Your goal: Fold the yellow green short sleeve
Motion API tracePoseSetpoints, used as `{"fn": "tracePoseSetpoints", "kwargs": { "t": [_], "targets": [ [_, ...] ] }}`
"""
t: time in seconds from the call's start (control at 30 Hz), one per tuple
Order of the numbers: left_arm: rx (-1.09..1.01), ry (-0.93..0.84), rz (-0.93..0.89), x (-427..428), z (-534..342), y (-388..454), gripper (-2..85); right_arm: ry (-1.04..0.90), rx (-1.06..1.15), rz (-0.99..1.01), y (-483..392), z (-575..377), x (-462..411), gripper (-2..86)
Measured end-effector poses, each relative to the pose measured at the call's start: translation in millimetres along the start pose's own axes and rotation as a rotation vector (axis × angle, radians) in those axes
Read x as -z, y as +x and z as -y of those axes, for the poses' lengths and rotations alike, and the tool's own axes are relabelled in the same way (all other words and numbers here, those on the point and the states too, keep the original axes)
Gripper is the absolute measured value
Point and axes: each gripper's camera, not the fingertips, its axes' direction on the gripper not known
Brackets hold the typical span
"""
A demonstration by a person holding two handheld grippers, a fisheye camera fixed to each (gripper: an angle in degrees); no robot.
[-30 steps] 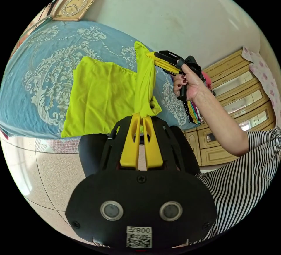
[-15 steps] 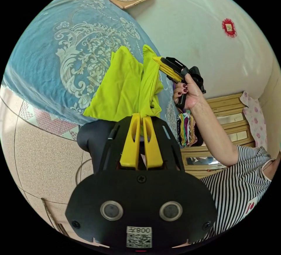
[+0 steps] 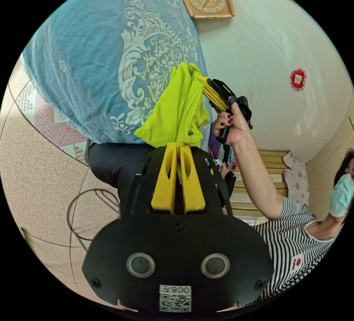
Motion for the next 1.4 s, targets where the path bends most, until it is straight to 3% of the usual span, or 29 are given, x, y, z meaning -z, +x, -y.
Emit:
{"fn": "tracePoseSetpoints", "kwargs": {
  "t": [0.33,0.7,0.9,1.17,1.4],
  "targets": [
    [0.116,-0.034,-0.082,24.0,2.0,-63.6,1.6,-0.071,-0.028,-0.020,-23.9,26.4,-25.2,2.2],
    [0.127,0.012,-0.121,40.2,-16.7,-72.4,1.5,-0.016,0.105,0.091,-67.6,13.9,9.8,2.5],
    [0.005,0.056,0.004,49.2,-35.6,-29.9,0.9,-0.093,0.188,0.052,-76.8,-32.0,3.6,1.0],
    [-0.194,0.027,0.254,11.8,-41.3,49.5,0.5,-0.208,0.112,-0.096,-67.5,-50.6,-47.4,0.2],
    [-0.284,0.100,0.322,-4.2,-63.8,97.1,0.3,-0.214,0.147,-0.164,-79.9,-65.9,-61.3,0.2]
  ]
}}
